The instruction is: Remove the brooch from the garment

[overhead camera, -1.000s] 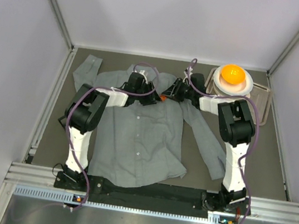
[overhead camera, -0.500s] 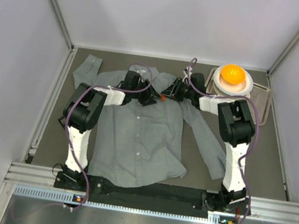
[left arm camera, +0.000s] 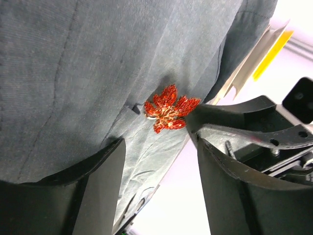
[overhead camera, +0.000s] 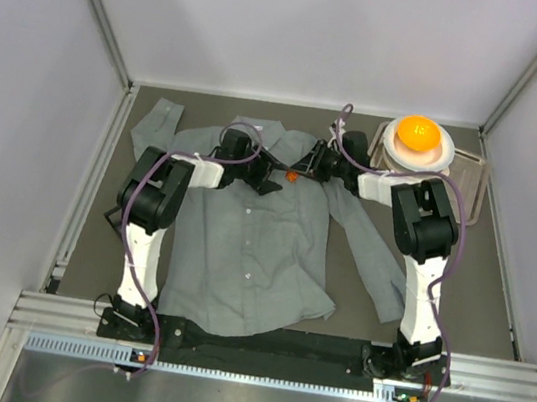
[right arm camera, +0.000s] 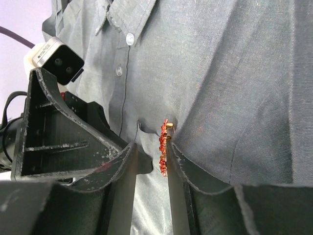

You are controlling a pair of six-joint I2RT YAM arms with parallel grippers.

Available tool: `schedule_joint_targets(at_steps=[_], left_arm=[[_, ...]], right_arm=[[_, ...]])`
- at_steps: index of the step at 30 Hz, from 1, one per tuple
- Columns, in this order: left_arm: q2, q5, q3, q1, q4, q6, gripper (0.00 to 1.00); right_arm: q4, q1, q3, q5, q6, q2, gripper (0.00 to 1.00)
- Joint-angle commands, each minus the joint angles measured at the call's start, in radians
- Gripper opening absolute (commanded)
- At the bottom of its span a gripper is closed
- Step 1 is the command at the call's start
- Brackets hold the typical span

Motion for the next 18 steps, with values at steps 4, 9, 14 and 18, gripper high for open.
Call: schedule_joint_targets(at_steps=[4, 9, 14, 18], left_arm=[[0.035, -0.021, 0.045, 0.001, 0.098, -0.119, 0.66], [0.066, -0.020, 0.042, 0.001, 0.128, -0.161, 0.66], [0.067, -0.033, 0.043, 0.001, 0.109, -0.174, 0.66], [0.067, -0.049, 0.057, -0.004, 0.083, -0.176, 0.66]], right_arm=[[0.034, 0.016, 0.006, -0.039, -0.029, -0.046, 0.29], [0.037, 0.016, -0.003, -0.045, -0.033, -0.054, 0.25], [0.034, 0.018, 0.000, -0.051, -0.059, -0.054, 0.23], [-0.003, 0.027, 0.011, -0.051, -0.098, -0.057, 0.22]])
